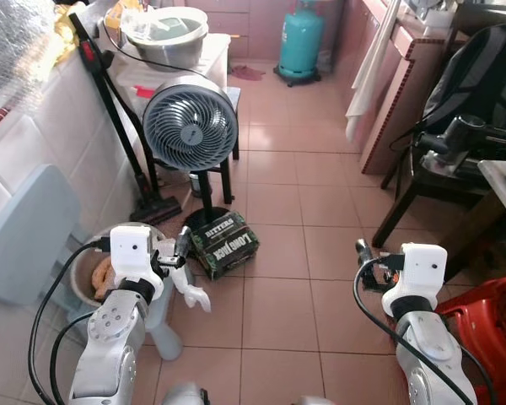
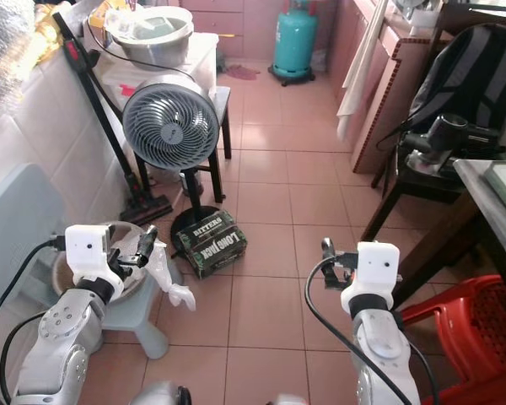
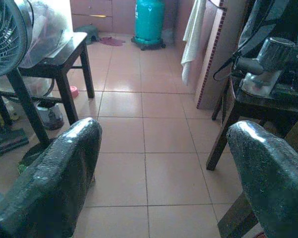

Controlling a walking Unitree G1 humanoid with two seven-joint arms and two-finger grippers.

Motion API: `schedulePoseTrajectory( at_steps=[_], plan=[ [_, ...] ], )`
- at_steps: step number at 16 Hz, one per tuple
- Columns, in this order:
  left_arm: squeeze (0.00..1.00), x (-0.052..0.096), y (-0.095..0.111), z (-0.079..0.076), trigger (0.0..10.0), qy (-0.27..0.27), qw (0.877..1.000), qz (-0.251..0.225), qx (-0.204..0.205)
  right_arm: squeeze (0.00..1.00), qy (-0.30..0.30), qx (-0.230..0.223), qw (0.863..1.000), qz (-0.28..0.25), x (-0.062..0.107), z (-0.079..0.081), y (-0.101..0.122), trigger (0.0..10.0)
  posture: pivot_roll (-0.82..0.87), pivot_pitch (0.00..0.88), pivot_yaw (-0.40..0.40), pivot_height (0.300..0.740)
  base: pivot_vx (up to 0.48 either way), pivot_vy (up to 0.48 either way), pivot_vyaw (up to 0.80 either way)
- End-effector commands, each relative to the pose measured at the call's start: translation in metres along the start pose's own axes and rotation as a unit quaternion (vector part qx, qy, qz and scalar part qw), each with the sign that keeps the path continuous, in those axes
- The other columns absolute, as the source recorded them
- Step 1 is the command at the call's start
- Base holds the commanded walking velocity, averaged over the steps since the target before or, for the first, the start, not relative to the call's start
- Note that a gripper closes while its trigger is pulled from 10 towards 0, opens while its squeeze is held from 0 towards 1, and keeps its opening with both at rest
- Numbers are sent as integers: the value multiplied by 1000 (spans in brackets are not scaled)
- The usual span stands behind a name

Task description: Setting the table

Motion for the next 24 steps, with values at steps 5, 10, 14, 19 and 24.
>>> schedulePoseTrajectory(
  at_steps=[5, 10, 14, 19, 24],
  plan=[
    [0, -6, 8, -1, 10000, -6, 1000, -8, -5, 0, -1, 1, 1000, 4, 0, -2, -1, 10000, -31, 0, 4, 740, 0, 0, 0],
    [0, -8, 9, -1, 10000, -5, 1000, -7, -6, 0, -4, -2, 1000, 6, -1, -2, -2, 10000, -29, 0, 10, 740, -105, 0, 0],
    [0, -8, 10, 0, 10000, -1, 1000, -9, -6, 0, -6, -4, 1000, 9, -1, -2, -3, 10000, -28, 0, 12, 740, -286, 0, 0],
    [0, -9, 11, 1, 10000, 2, 1000, -8, -5, 0, -6, -4, 1000, 10, -1, -2, -4, 10000, -30, 0, 12, 740, -305, 0, 0],
    [0, -11, 10, 6, 10000, 12, 1000, -4, -3, 0, -7, -5, 1000, 11, -2, -1, -4, 10000, -28, 0, 12, 740, -301, 0, 0]
  ],
)
Point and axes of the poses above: a point about 5 cm out from each wrist's last joint towards the gripper, its own x axis pointing back from the gripper into the wrist, its own y axis along the axis of the wrist's last joint, z = x × y, the point moved 4 cm from there along -x, pointing out of the wrist towards the gripper, and after that the axes turned 11 degrees about x, right-handed, at the moved point
